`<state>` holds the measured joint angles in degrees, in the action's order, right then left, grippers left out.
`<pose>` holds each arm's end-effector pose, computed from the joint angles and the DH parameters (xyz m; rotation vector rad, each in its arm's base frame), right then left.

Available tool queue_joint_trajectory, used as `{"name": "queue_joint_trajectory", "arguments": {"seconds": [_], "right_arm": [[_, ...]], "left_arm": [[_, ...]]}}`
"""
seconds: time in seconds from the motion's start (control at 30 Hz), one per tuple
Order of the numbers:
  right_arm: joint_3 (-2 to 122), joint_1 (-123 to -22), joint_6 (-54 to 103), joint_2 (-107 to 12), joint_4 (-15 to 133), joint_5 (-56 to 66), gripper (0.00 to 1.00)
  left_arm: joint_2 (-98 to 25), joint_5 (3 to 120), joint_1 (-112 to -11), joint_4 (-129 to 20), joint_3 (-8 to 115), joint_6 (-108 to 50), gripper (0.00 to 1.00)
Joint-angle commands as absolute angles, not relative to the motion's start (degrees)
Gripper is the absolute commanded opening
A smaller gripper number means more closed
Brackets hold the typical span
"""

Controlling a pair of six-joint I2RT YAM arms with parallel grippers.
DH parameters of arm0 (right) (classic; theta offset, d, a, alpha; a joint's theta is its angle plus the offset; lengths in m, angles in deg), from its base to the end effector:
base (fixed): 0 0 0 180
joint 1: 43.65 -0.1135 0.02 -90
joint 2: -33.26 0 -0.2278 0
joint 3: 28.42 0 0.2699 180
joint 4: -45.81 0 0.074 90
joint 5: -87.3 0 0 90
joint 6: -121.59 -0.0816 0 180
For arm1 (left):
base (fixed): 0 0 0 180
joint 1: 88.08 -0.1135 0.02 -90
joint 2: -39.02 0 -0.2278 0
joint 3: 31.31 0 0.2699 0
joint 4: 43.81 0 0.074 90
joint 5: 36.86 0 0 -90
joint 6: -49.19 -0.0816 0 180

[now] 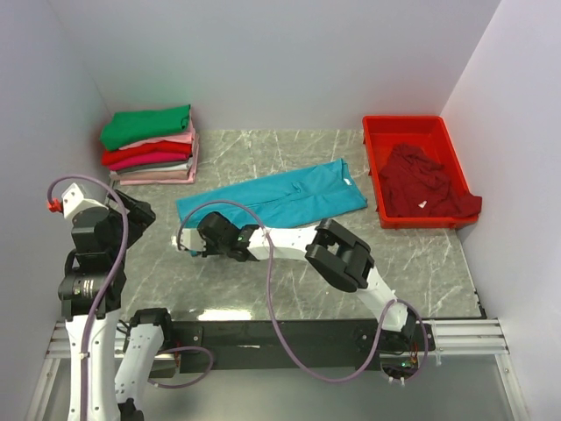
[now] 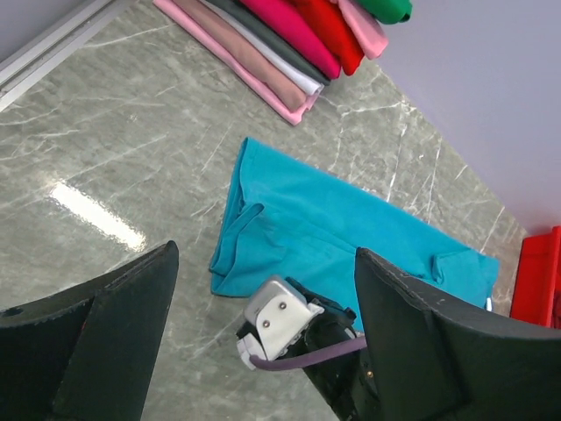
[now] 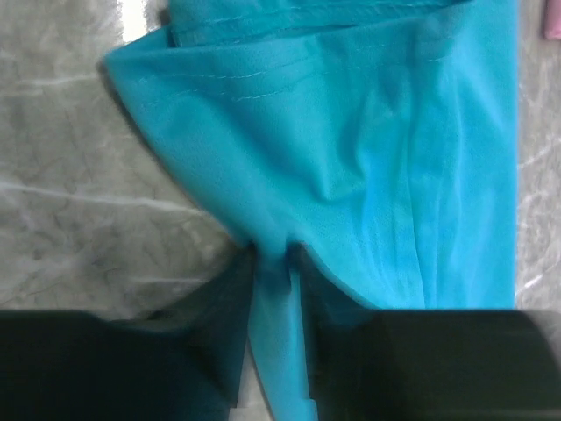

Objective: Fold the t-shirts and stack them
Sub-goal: Fold the tshirt

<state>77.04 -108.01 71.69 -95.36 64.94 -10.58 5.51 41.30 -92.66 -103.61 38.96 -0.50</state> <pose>0.2372 0.4683 0.0811 -1.7752 1.4641 0.0588 0.1859 0.0317 0.3406 -0.8747 1.7646 -0.2047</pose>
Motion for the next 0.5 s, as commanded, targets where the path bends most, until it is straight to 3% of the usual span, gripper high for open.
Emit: {"name": "queue_joint_trajectory", "arguments": {"seconds": [0.0, 0.1, 0.33, 0.47], "right_arm": [[78.7, -108.1, 69.7, -95.8, 67.0, -9.2, 0.24], [74.1, -108.3, 69.9, -92.4, 67.4, -4.0, 0.07], [58.3, -111.0, 77.1, -77.7, 71.7, 11.7, 0.01], [51.1, -113.7, 82.4, -70.7, 78.9, 20.2, 0.01]], "left_arm": [[5.6, 42.3, -92.9, -102.8, 38.1, -2.8, 0.86], [5.1, 44.1, -92.8, -101.1, 37.1, -3.6, 0.86], [0.7, 52.7, -92.9, -95.1, 35.1, -8.0, 0.86], [-6.7, 67.2, -92.8, -88.1, 33.7, -9.9, 0.84]]}}
